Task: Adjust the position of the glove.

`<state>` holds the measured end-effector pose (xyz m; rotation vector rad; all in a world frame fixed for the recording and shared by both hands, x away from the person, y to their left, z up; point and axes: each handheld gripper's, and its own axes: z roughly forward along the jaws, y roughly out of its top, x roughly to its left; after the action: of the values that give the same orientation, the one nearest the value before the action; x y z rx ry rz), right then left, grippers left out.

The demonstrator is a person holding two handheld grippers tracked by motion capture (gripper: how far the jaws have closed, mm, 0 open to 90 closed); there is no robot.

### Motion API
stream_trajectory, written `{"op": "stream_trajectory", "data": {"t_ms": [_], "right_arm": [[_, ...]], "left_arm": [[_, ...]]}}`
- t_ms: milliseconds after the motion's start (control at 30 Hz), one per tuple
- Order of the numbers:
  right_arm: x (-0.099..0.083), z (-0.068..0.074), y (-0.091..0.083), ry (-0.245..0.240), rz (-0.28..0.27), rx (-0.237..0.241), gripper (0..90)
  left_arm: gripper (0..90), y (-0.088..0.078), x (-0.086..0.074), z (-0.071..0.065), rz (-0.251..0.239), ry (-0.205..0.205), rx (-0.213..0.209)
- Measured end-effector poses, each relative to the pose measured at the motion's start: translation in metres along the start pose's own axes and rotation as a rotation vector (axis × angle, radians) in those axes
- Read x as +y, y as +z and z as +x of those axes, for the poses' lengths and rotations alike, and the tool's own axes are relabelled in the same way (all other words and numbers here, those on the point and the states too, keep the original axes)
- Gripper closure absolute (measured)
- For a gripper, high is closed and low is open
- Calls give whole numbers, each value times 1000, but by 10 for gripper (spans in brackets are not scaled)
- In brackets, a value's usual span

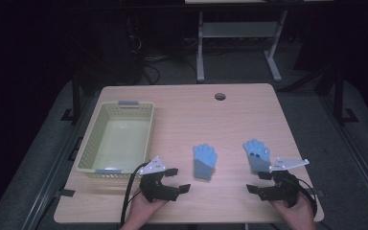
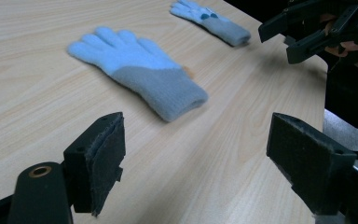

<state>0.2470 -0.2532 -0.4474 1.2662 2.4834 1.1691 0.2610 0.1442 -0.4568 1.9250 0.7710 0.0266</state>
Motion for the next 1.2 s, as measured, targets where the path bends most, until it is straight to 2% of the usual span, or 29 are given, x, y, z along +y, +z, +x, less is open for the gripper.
{"op": "stream_trajectory", "data": {"t_ms": [33, 200, 500, 700, 833, 967, 1033, 1067, 1167, 1200], "right_arm": [[0, 0, 0, -11, -8, -1, 271], [1, 3, -2, -5, -8, -1, 270], [8, 8, -4, -18, -24, -1, 259], [22, 6, -10, -34, -22, -29, 260], [40, 1, -15, -56, -15, -55, 260], [55, -7, -16, -55, 11, -78, 268], [57, -8, -15, -49, 21, -79, 270], [64, -11, -15, -46, 40, -78, 283], [70, -13, -14, -52, 52, -82, 290], [77, -15, -14, -58, 60, -89, 296]], "left_arm": [[191, 0, 0, -1, 0, -1, 0], [190, -1, -2, -2, 4, 15, -1], [191, -3, -3, 0, -4, 14, 8], [191, -1, -4, -3, -3, 23, 6], [191, 0, -3, -2, -8, 21, 3], [191, -2, -2, -2, -13, 20, 2], [191, -2, -1, -2, -12, 21, 3], [191, -4, 0, -2, -17, 26, 6], [190, -5, 0, -1, -25, 29, 5], [191, -5, 0, -1, -27, 34, 6]]}}
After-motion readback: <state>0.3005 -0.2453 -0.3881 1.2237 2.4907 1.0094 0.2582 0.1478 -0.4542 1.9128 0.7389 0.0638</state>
